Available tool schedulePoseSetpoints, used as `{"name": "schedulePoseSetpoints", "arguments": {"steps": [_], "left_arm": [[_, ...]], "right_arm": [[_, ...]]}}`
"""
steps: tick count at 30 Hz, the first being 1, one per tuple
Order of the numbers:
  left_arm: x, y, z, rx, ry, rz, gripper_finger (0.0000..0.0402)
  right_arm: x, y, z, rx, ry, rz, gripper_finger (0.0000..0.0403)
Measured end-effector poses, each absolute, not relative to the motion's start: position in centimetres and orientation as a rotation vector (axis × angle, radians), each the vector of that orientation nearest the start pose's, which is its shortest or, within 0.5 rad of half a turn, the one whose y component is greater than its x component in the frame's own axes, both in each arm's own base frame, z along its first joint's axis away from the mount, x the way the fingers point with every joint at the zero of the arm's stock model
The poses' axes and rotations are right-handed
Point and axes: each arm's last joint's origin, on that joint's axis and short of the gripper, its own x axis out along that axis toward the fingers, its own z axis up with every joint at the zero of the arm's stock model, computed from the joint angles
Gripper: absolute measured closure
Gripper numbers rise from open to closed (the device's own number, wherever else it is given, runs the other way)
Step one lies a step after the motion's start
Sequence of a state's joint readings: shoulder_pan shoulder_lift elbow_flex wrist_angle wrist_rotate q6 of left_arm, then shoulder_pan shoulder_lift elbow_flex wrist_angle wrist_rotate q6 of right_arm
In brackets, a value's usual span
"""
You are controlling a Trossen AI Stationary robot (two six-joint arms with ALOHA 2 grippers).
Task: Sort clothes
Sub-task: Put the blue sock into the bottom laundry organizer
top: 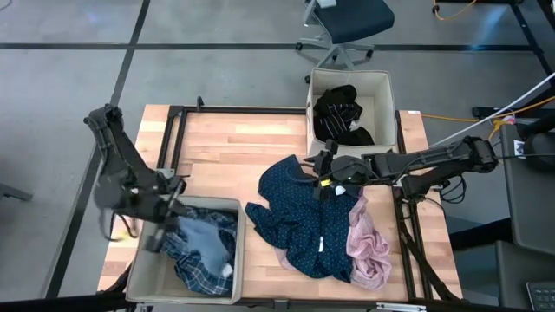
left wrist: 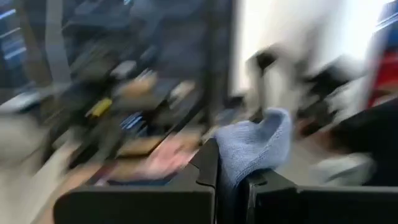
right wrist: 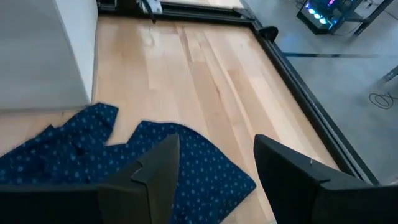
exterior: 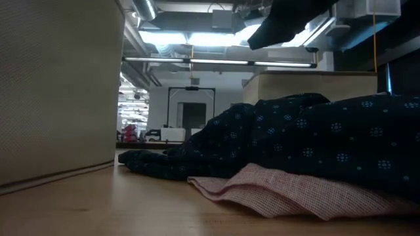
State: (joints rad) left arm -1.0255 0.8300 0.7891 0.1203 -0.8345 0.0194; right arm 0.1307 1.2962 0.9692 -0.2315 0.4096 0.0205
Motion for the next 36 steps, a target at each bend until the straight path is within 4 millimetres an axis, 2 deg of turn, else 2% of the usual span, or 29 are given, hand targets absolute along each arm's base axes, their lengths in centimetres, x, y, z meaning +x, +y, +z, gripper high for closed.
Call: {"name": "schedulePoseSetpoints", "arguments": {"steps": [5, 11, 17, 28, 31, 36], "left_arm": [[11.9, -13.4, 32.2, -0.004, 0.139, 0.083, 0.0399], [12.7, -13.1, 28.4, -0.055, 0.328, 0.209, 0.0398], [13.8, -13.4, 24.8, -0.065, 0.421, 0.293, 0.0398], [15.1, -12.6, 23.7, -0.151, 0.588, 0.269, 0.0391], [15.3, -12.3, 23.7, -0.153, 0.617, 0.274, 0.0355], [15.5, -12.1, 24.3, -0.200, 0.676, 0.212, 0.0270]], "right_arm": [[28.0, 2.5, 28.2, -0.148, 0.557, -0.291, 0.0194], [27.9, 2.5, 28.0, -0.150, 0.583, -0.292, 0.0194], [27.9, 2.5, 28.0, -0.154, 0.583, -0.291, 0.0194], [27.9, 2.5, 28.0, -0.154, 0.581, -0.291, 0.0194], [27.9, 2.5, 28.0, -0.154, 0.581, -0.291, 0.0194], [27.9, 2.5, 28.0, -0.154, 0.582, -0.291, 0.0194]]}}
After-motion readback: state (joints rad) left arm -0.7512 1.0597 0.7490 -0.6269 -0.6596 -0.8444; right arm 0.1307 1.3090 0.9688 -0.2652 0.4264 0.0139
